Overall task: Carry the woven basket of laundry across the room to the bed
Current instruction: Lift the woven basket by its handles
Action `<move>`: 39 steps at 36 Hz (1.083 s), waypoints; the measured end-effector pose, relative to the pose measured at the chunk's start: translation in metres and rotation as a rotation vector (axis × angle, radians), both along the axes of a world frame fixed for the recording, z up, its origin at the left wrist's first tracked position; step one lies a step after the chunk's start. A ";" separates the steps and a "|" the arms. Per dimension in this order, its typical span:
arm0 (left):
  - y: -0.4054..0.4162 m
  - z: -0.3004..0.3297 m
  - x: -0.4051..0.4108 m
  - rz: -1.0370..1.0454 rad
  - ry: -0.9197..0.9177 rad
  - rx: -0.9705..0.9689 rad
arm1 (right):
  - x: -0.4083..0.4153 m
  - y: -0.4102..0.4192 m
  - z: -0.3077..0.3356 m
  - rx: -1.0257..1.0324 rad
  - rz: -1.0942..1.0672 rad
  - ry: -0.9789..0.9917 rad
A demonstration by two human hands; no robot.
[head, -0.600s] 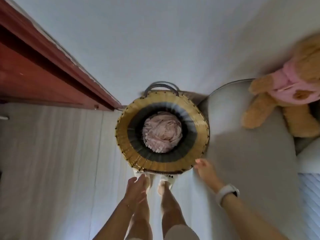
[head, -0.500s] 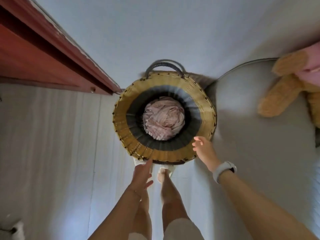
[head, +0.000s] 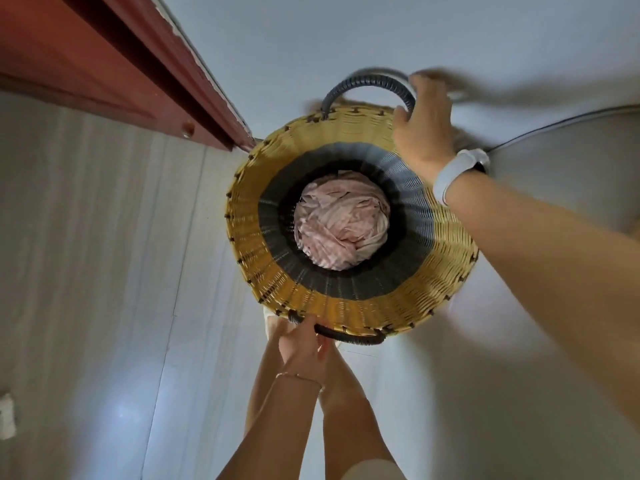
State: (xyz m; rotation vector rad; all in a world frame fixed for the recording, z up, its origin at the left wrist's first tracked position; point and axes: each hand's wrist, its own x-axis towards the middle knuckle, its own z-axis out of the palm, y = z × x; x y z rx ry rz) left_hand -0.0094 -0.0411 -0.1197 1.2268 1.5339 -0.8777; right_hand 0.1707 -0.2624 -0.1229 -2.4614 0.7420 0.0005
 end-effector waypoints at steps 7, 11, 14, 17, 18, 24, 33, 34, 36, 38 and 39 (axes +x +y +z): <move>0.001 0.011 0.017 0.143 0.012 -0.095 | 0.009 0.014 0.021 -0.016 0.281 0.139; 0.014 0.014 0.032 0.259 -0.046 -0.075 | -0.015 0.024 0.029 0.073 0.364 0.220; 0.033 0.014 0.040 0.147 -0.096 0.055 | -0.031 0.028 0.038 0.154 0.258 0.237; 0.054 0.027 0.047 -0.155 -0.219 0.241 | -0.053 0.026 0.048 0.213 0.151 0.227; 0.061 0.035 0.048 -0.246 -0.294 0.290 | -0.062 0.025 0.052 0.240 0.123 0.204; 0.101 0.089 0.045 -0.476 -0.663 0.462 | -0.116 0.042 0.079 0.417 -0.101 0.094; 0.157 0.145 0.001 -0.574 -0.700 0.638 | -0.169 0.107 0.132 0.534 -0.124 0.138; 0.163 0.149 -0.005 -0.544 -0.698 0.640 | -0.174 0.113 0.136 0.522 -0.092 0.156; 0.171 0.158 -0.016 -0.491 -0.696 0.639 | -0.181 0.125 0.142 0.519 -0.044 0.183; 0.176 0.166 -0.028 -0.464 -0.692 0.647 | -0.188 0.132 0.149 0.510 -0.006 0.195; 0.179 0.168 -0.034 -0.444 -0.693 0.646 | -0.191 0.134 0.152 0.498 0.015 0.204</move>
